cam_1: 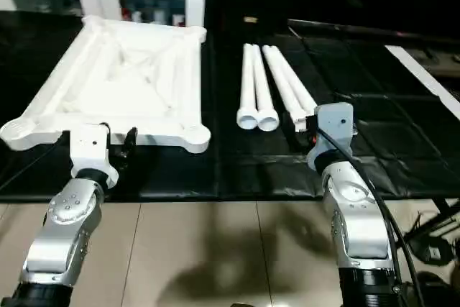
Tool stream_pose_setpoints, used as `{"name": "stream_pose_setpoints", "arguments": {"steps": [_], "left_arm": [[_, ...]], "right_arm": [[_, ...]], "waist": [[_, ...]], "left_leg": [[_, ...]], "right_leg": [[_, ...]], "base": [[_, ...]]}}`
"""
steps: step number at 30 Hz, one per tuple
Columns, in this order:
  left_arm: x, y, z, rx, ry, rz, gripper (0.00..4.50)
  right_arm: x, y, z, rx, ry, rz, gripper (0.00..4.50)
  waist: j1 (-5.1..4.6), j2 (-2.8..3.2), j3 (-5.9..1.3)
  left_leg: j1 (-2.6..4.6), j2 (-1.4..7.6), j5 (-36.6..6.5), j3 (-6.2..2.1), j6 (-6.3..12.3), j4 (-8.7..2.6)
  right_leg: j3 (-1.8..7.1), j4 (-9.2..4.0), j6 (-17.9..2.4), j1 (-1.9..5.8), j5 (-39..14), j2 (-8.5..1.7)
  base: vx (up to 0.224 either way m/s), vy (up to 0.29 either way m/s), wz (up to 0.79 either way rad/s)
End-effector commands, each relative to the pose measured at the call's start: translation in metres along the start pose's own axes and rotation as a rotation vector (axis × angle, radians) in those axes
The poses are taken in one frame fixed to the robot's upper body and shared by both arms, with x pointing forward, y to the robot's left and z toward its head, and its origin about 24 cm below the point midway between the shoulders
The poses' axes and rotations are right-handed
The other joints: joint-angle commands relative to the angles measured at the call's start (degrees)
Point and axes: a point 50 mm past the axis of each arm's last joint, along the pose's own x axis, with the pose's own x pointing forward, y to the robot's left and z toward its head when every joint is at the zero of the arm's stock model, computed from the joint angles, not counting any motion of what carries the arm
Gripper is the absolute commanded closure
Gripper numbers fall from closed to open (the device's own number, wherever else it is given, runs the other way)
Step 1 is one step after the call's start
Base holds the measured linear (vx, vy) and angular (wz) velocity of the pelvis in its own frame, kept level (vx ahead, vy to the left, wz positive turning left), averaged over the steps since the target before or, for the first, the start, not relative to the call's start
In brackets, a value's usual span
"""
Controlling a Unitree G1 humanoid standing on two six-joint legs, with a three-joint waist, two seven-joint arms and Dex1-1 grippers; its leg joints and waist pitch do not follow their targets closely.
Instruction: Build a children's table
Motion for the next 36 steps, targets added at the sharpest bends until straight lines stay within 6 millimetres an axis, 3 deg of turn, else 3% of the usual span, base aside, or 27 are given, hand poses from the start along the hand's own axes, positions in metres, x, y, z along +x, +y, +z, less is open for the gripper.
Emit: {"name": "stream_pose_setpoints", "arguments": {"steps": [1,2,4,5,6,7,8,10,15,17,23,25,29,30,32,33,36], "left_arm": [[0.007,0.002,0.007,0.022,-0.03,-0.006,1.43],[0.007,0.002,0.008,0.024,-0.032,-0.006,1.43],[0.012,0.004,0.014,0.043,-0.055,-0.011,1.43],[0.014,0.005,0.02,0.061,-0.078,-0.013,1.43],[0.015,0.006,0.024,0.072,-0.096,-0.013,1.43],[0.016,0.008,0.031,0.082,-0.12,-0.014,1.43],[0.016,0.008,0.031,0.083,-0.122,-0.014,1.43],[0.018,0.01,0.04,0.096,-0.151,-0.016,1.43],[0.013,0.011,0.041,0.097,-0.145,-0.04,1.43],[0.011,0.014,0.04,0.074,-0.139,-0.025,1.43],[0.007,0.02,0.033,0.027,-0.098,0.024,1.43],[0.007,0.021,0.036,0.026,-0.106,0.029,1.43],[0.004,0.018,0.045,0.05,-0.155,0.016,1.43],[0.003,0.018,0.047,0.048,-0.162,0.01,1.43],[0.001,0.018,0.048,0.061,-0.175,0.013,1.43],[0.0,0.016,0.047,0.053,-0.162,0.008,1.43],[-0.003,0.012,0.049,0.042,-0.159,-0.008,1.43]], "right_arm": [[-0.002,0.002,0.005,0.002,-0.034,0.004,0.09],[-0.002,0.002,0.005,0.003,-0.035,0.004,0.09],[-0.005,0.003,0.005,0.016,-0.041,-0.002,0.09],[-0.007,0.002,0.003,0.022,-0.04,-0.015,0.09],[-0.008,0.001,0.002,0.025,-0.038,-0.027,0.09],[-0.009,0.0,0.001,0.029,-0.037,-0.038,0.09],[-0.009,0.0,0.001,0.029,-0.037,-0.039,0.09],[-0.012,-0.001,-0.001,0.032,-0.032,-0.065,0.09],[-0.011,0.0,-0.007,0.061,-0.008,-0.084,0.09],[-0.011,0.004,-0.007,0.08,-0.007,-0.072,0.09],[-0.011,0.01,-0.008,0.159,0.023,-0.05,0.09],[-0.012,0.01,-0.007,0.161,0.032,-0.064,0.09],[-0.018,0.014,-0.007,0.229,0.03,-0.054,0.09],[-0.019,0.017,-0.007,0.24,0.037,-0.047,0.09],[-0.021,0.019,-0.009,0.219,0.052,-0.043,0.09],[-0.022,0.016,-0.011,0.184,0.071,-0.075,0.09],[-0.025,0.018,-0.013,0.152,0.056,-0.06,0.09]], "waist": [[-0.04,1.48,-3.37],[-0.03,2.2,-3.33],[0.25,2.55,-3.43],[0.46,3.13,-3.39],[0.43,2.96,-3.31],[0.48,3.17,-3.37],[0.59,4.01,-3.37],[0.4,3.56,-3.51],[0.4,4.08,-3.45],[0.36,3.49,-3.41],[0.53,3.86,-3.4],[0.71,3.6,-3.37],[1.09,4.39,-3.31],[1.26,5.03,-3.32],[1.23,4.66,-3.26],[1.26,5.09,-3.2],[1.75,5.11,-3.13]], "left_leg": [[0.11,3.64,-5.6,-1.32,1.88,-4.55],[0.14,3.51,-6.1,-1.23,1.89,-4.52],[0.11,3.48,-6.4,-1.39,1.94,-4.51],[0.1,3.46,-5.8,-1.4,2.25,-4.45],[0.05,3.47,-5.8,-1.31,2.34,-4.51],[0.04,3.48,-5.6,-1.32,2.29,-4.49],[-0.02,3.46,-5.3,-1.47,2.1,-4.47],[-0.18,3.34,-5.3,-1.36,2.08,-4.44],[-0.21,3.39,-5.8,-1.4,2.02,-4.51],[-0.26,3.39,-6.4,-1.31,2.11,-4.55],[-0.15,3.36,-5.5,-1.29,2.34,-4.57],[-0.19,3.37,-5.6,-1.34,2.35,-4.64],[-0.07,3.5,-6.5,-1.46,1.49,-4.85],[-0.01,3.53,-6.7,-1.57,1.19,-4.87],[-0.05,3.43,-7.2,-1.43,0.88,-4.88],[-0.1,3.34,-7.6,-1.43,0.61,-4.89],[-0.23,3.3,-8.4,-1.46,0.26,-4.96]], "right_leg": [[2.99,-3.63,-11.9,2.86,-4.2,-4.14],[2.94,-3.87,-12.0,2.82,-4.0,-3.98],[2.99,-3.55,-12.4,3.09,-4.5,-4.17],[3.01,-3.51,-12.8,3.08,-4.3,-4.25],[2.99,-3.76,-12.8,3.04,-4.6,-4.16],[2.96,-3.66,-12.9,3.12,-4.7,-4.19],[2.95,-3.45,-13.1,3.2,-4.4,-4.28],[2.92,-3.49,-13.1,3.35,-4.6,-4.21],[2.83,-3.66,-12.9,3.18,-6.5,-4.29],[2.82,-3.82,-12.8,3.09,-7.4,-4.25],[2.84,-3.59,-12.6,2.95,-6.3,-4.19],[2.84,-3.64,-12.5,3.0,-6.7,-4.23],[2.85,-3.76,-11.8,2.9,-6.6,-4.22],[2.85,-3.61,-12.0,2.9,-6.3,-4.3],[2.85,-3.73,-12.0,2.94,-6.2,-4.13],[2.85,-3.88,-11.9,2.9,-6.4,-4.12],[2.94,-4.02,-11.2,2.99,-8.7,-4.29]], "base": [[0.0,0.0,0.0],[0.0,0.0,0.0],[0.0,0.0,0.0],[0.0,0.0,0.0],[0.0,0.0,0.0],[0.0,0.0,0.0],[0.0,0.0,0.0],[0.0,0.0,0.0],[0.0,0.0,0.0],[0.0,0.0,0.0],[0.0,0.0,0.0],[0.0,0.0,0.0],[0.0,0.0,0.0],[0.0,0.0,0.0],[0.0,0.0,0.0],[0.0,0.0,0.0],[0.0,0.0,0.0]]}}
